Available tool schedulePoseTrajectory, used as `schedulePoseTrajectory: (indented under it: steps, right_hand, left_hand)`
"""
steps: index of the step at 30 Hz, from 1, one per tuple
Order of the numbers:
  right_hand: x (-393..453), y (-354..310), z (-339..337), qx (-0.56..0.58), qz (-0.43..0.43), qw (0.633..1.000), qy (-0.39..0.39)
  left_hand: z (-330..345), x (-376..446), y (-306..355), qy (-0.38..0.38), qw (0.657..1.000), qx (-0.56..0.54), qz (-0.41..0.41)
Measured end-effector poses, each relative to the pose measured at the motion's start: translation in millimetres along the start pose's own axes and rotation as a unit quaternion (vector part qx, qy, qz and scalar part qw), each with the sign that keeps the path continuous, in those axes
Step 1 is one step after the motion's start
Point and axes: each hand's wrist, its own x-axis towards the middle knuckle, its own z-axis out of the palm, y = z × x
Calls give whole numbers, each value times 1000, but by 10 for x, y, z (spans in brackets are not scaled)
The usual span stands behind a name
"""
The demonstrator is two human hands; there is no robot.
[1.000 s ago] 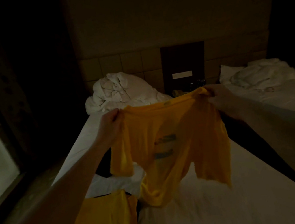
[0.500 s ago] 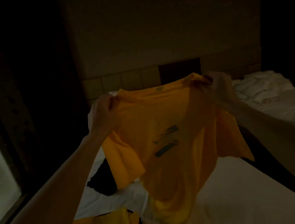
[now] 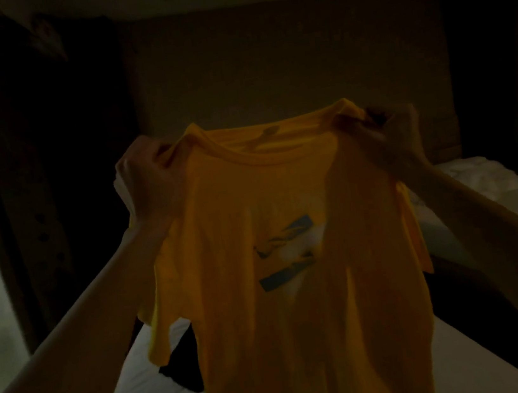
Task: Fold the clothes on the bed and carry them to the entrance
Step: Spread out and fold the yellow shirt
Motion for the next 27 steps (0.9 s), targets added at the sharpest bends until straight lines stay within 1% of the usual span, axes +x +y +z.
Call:
schedulePoseTrajectory:
  steps: [3, 7, 10, 14, 16, 18, 20, 24, 27]
  right_hand:
    - [193, -49, -50, 24, -20, 999, 24]
    - [261, -11, -65, -2, -19, 1000, 13]
    - [137, 184, 59, -24, 4, 999, -20]
    - [-65, 700, 326, -75, 44, 992, -93]
    - [-199, 993, 507, -109, 71, 981, -147]
    - [-370, 1359, 739, -162, 87, 961, -207]
    - [-564, 1814, 1002, -204, 106, 940, -251]
    - [-1092, 2639, 1543, -213, 200, 899, -327]
    - [-1649, 3248, 1943, -207, 250, 873, -364]
  left_hand:
    - [-6, 230, 114, 19, 1000, -15, 12]
    - [64, 277, 125, 13, 999, 6, 32]
    - [198, 100, -31, -31, 997, 55, 45]
    - [522, -294, -387, -107, 983, 144, 35]
    - [746, -560, -602, -157, 972, 171, 15]
    - [966, -858, -788, -216, 962, 166, -14]
    - [1223, -1169, -991, -278, 945, 164, -48]
    - [1863, -1979, -1585, -393, 894, 126, -173]
    - [2298, -2754, -2053, -463, 843, 109, -252]
